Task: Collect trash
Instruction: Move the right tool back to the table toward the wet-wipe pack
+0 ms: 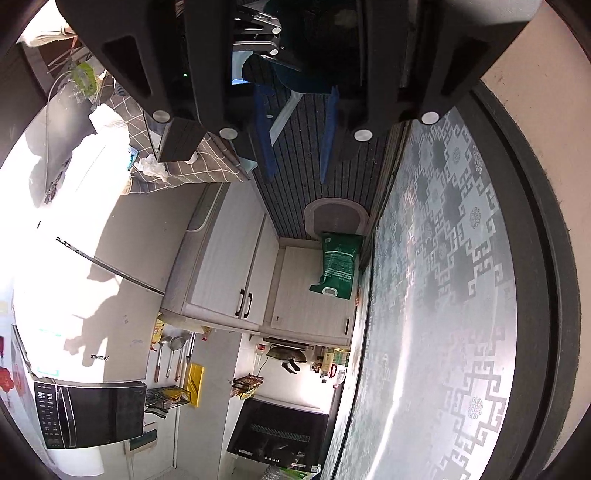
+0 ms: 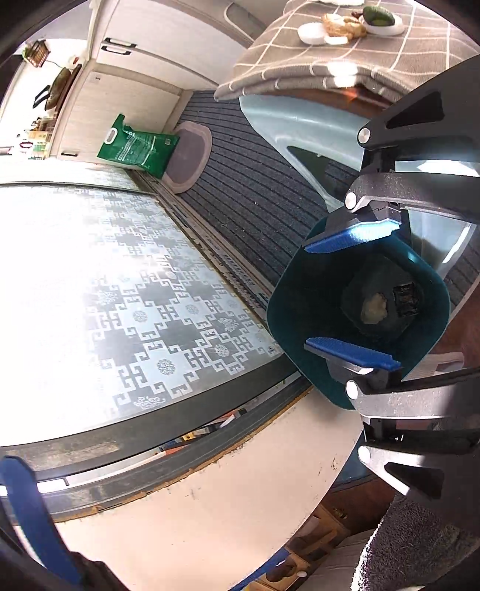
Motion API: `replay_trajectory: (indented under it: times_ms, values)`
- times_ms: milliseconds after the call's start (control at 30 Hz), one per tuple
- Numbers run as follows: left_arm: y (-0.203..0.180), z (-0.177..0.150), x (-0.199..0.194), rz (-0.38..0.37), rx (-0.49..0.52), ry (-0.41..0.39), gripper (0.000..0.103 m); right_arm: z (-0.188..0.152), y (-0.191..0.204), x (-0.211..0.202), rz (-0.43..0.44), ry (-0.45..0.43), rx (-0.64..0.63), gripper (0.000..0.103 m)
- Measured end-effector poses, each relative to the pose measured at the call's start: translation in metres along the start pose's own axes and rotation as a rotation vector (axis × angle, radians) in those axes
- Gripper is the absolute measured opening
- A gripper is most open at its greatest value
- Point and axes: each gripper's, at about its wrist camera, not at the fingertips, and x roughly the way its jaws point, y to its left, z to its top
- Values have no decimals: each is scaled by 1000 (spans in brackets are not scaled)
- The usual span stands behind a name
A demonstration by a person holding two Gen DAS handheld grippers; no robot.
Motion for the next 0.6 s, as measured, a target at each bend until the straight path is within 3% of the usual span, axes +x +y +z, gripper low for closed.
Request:
replay_trajectory:
  times_ms: [300,600]
  values:
    - [-34,-3,19,-50,20,28,28,-9,-56,-58,-149,-81,40,48]
    - [-85,-16,60,-134,30,104,28,-43,-138,-113,-321,-113,101,48]
